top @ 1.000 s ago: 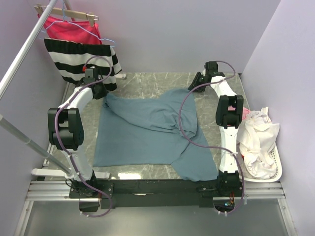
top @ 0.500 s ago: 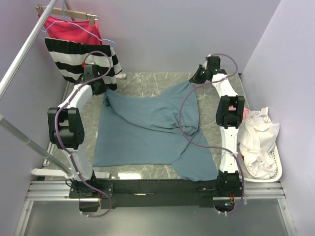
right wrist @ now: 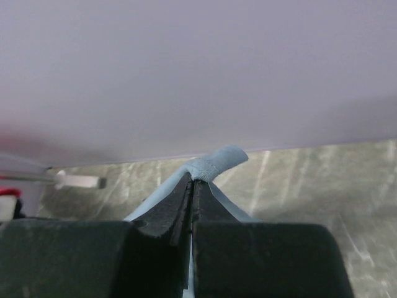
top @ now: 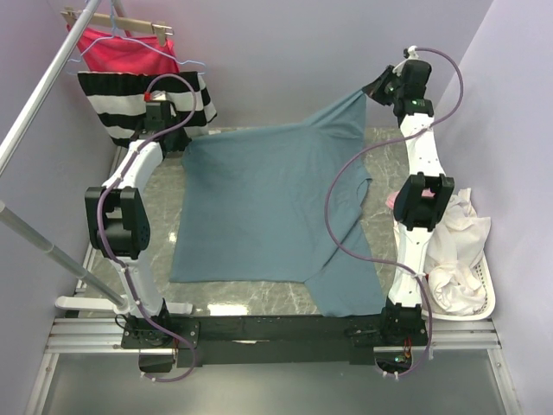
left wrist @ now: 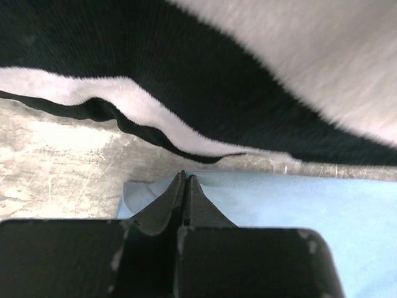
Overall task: Fold and stack the t-shirts
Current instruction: Flatten out the tshirt, then fold the flattened tshirt in 1/3 of the way
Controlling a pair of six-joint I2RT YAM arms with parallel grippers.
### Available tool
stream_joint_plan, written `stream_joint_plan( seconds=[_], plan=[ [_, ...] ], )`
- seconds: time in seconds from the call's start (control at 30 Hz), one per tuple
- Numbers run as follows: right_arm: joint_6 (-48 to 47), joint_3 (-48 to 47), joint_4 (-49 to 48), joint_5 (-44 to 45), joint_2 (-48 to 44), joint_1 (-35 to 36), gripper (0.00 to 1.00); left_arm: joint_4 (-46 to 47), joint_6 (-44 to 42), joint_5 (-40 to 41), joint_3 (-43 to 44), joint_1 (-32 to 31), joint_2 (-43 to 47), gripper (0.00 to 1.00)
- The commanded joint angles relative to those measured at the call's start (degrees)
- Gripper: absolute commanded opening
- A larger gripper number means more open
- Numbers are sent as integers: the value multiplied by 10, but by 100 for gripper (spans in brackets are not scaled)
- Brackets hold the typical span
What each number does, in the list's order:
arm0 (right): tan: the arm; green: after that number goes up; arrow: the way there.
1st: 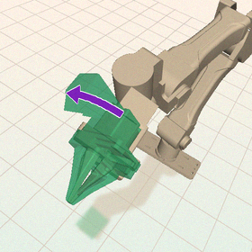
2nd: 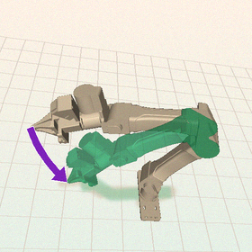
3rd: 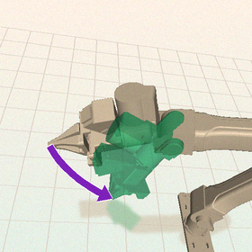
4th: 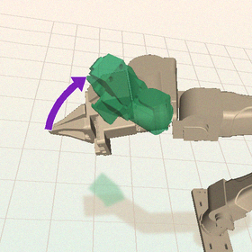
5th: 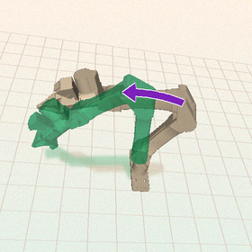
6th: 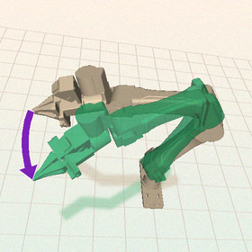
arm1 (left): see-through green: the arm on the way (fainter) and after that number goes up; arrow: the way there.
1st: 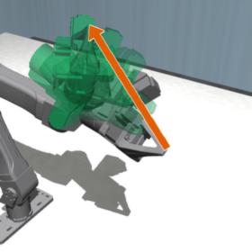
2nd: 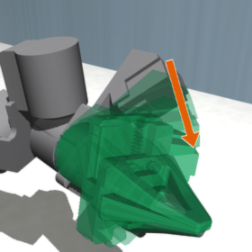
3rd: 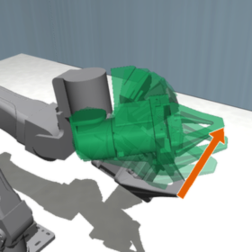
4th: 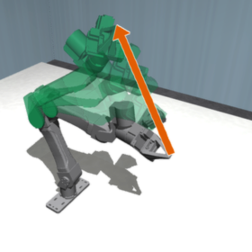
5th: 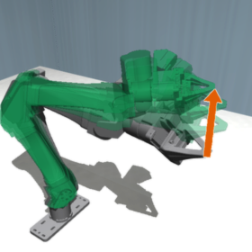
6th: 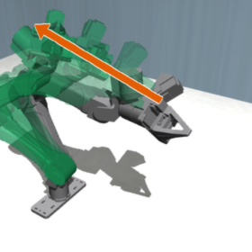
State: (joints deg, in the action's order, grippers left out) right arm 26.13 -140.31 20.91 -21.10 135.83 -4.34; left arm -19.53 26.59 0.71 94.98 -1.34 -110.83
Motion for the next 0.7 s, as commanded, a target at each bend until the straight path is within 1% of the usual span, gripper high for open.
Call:
stream_joint_plan(
  seconds=[0.0,0.1,0.3,0.37,0.47,0.5,0.67],
  plan=[
    [-3,11,-39,-78,-27,1,0,31,-12,-19,7,2,0,1],
    [-13,68,-32,-93,-52,6,0,37,-8,-23,-17,2,8,1],
    [-65,140,27,-117,-88,29,0,55,0,-25,-78,2,37,1],
    [-71,168,34,-124,-108,36,0,67,3,-37,-103,2,54,1],
    [-79,240,33,-135,-151,41,0,62,8,-48,-127,1,70,1],
    [-83,283,29,-132,-165,61,0,58,9,-47,-132,1,75,1],
    [-82,398,17,-111,-267,70,0,36,2,-35,-160,1,104,1]
  ],
)
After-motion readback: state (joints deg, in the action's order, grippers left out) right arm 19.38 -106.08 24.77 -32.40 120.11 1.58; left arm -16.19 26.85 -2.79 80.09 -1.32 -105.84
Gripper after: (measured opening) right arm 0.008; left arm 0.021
